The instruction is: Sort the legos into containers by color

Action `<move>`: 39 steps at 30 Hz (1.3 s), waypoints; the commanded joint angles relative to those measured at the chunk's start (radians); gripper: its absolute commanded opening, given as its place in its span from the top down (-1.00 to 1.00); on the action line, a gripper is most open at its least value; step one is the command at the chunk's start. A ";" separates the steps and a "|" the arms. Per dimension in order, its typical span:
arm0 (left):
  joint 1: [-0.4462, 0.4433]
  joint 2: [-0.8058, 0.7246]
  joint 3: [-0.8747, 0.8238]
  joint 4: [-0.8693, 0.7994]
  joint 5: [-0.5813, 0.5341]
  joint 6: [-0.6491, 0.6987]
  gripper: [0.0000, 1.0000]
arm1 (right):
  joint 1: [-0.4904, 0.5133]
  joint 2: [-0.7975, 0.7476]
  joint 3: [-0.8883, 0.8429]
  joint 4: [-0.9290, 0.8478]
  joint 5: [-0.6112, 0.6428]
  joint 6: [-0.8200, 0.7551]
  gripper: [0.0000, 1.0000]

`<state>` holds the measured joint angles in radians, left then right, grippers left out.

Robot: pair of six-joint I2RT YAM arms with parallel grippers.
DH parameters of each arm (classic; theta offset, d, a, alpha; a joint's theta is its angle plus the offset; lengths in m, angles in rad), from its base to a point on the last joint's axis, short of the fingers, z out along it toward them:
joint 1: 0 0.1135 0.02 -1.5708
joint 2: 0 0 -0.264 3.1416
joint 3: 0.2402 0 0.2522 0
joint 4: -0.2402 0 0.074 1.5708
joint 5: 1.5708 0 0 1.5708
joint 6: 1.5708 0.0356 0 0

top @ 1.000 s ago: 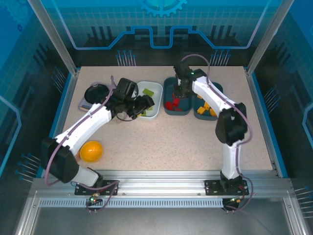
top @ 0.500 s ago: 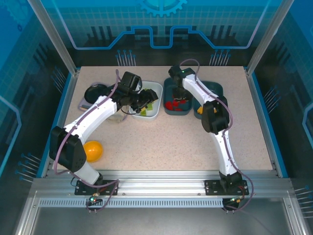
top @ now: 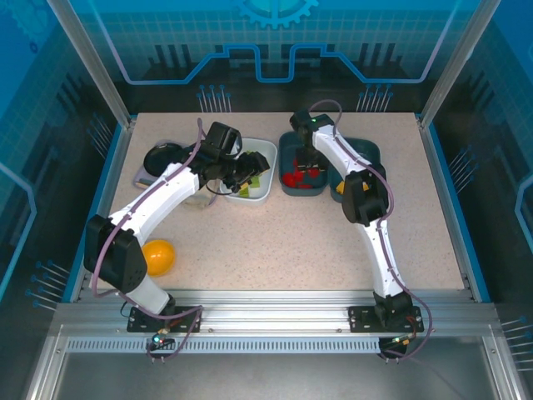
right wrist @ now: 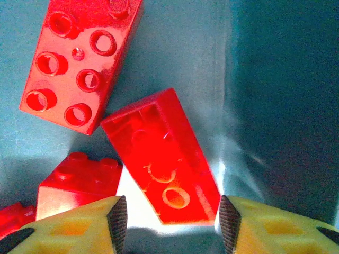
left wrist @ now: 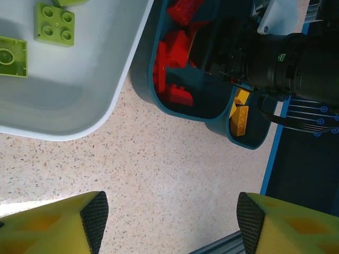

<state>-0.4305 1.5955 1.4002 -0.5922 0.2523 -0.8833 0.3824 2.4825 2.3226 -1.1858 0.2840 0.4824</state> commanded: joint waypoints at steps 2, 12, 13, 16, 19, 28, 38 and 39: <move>0.007 -0.010 0.019 -0.009 0.016 0.027 -0.38 | -0.010 -0.011 0.047 -0.019 -0.023 -0.003 -0.06; 0.027 -0.119 -0.038 -0.085 -0.044 0.049 -0.40 | 0.044 -0.395 -0.239 0.154 -0.013 -0.051 -0.25; 0.036 -0.138 -0.051 -0.096 -0.051 0.054 -0.40 | 0.048 -0.475 -0.340 0.212 -0.021 -0.066 -0.28; 0.076 -0.205 -0.097 -0.127 -0.064 0.070 -0.49 | 0.064 -0.740 -0.672 0.417 -0.049 -0.123 -0.48; 0.112 -0.289 -0.153 -0.137 -0.081 0.115 -0.98 | 0.053 -0.986 -0.967 0.537 -0.076 -0.172 -1.00; 0.144 -0.421 -0.199 -0.303 -0.716 0.205 -0.98 | -0.110 -1.382 -1.343 0.583 0.171 -0.099 -1.00; 0.235 -0.430 -0.729 0.443 -0.780 0.648 -0.98 | -0.240 -1.320 -1.749 1.186 0.077 -0.398 -1.00; 0.257 -0.411 -0.744 0.478 -0.753 0.648 -0.98 | -0.246 -1.301 -1.768 1.227 0.074 -0.405 -1.00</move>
<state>-0.2241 1.1519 0.6811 -0.3191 -0.5072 -0.3244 0.1371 1.1496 0.5755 -0.1944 0.3607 0.1749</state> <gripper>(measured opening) 0.990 0.997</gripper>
